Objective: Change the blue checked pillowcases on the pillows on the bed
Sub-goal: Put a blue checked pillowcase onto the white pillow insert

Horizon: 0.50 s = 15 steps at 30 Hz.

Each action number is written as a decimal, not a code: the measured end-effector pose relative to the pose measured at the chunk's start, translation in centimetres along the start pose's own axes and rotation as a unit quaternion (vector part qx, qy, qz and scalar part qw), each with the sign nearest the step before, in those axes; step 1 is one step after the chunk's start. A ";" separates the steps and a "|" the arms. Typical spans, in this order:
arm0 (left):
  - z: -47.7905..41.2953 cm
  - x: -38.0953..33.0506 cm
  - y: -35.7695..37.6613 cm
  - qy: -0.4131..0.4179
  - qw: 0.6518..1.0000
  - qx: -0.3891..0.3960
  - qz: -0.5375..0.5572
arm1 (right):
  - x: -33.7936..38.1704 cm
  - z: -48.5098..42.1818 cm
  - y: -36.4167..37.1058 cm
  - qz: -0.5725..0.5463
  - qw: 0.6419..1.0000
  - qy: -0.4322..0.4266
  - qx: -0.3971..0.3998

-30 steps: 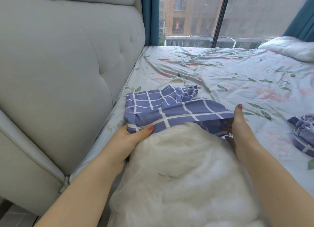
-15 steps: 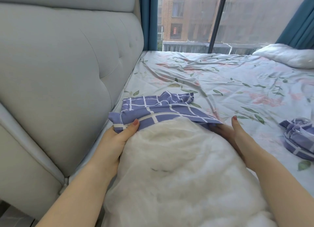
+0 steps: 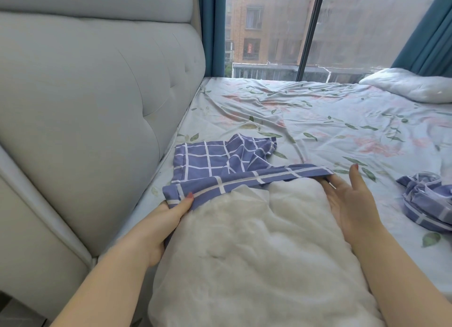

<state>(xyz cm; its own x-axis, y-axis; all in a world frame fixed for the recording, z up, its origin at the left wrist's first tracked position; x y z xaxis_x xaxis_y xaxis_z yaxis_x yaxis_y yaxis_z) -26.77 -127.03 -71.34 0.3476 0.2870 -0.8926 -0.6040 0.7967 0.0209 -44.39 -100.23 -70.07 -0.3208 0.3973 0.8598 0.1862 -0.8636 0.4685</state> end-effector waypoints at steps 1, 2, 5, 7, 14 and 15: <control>-0.2 0.0 -0.1 0.002 1.000 -0.010 -0.013 | -0.1 0.0 0.2 -0.020 1.000 0.003 -0.004; -0.5 0.1 -0.3 0.001 1.000 -0.020 -0.024 | -0.2 -0.1 0.2 -0.036 0.999 0.007 -0.009; -1.3 0.7 -0.8 0.011 0.996 -0.046 -0.073 | -0.8 -0.5 0.2 -0.031 0.999 0.013 -0.038; -1.7 1.1 -0.9 0.032 0.986 -0.098 -0.130 | -1.1 -0.8 0.2 -0.007 0.998 0.016 -0.056; 1.6 -1.9 2.1 0.453 0.824 -0.237 -0.242 | -1.3 -0.6 1.4 0.006 0.997 0.014 -0.070; 2.0 -2.3 2.9 0.483 0.828 -0.178 -0.224 | -1.3 -0.6 1.5 0.005 0.998 0.012 -0.068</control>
<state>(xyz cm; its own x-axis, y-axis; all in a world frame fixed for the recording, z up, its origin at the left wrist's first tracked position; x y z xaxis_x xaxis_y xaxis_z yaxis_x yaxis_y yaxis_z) -27.95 -124.31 -68.32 -0.0372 -0.6902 -0.7226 -0.8030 0.4511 -0.3895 -44.24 -102.18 -70.58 -0.3412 0.3829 0.8585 0.0614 -0.9023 0.4268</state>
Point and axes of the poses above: each hand's wrist, its own z-axis away from the middle knuckle, its own y-axis out of the palm, x = y × z, the point moved 2 cm from there along -z, towards the middle knuckle, and after that the axes turned 7 degrees about -x, right-handed, at the moved point
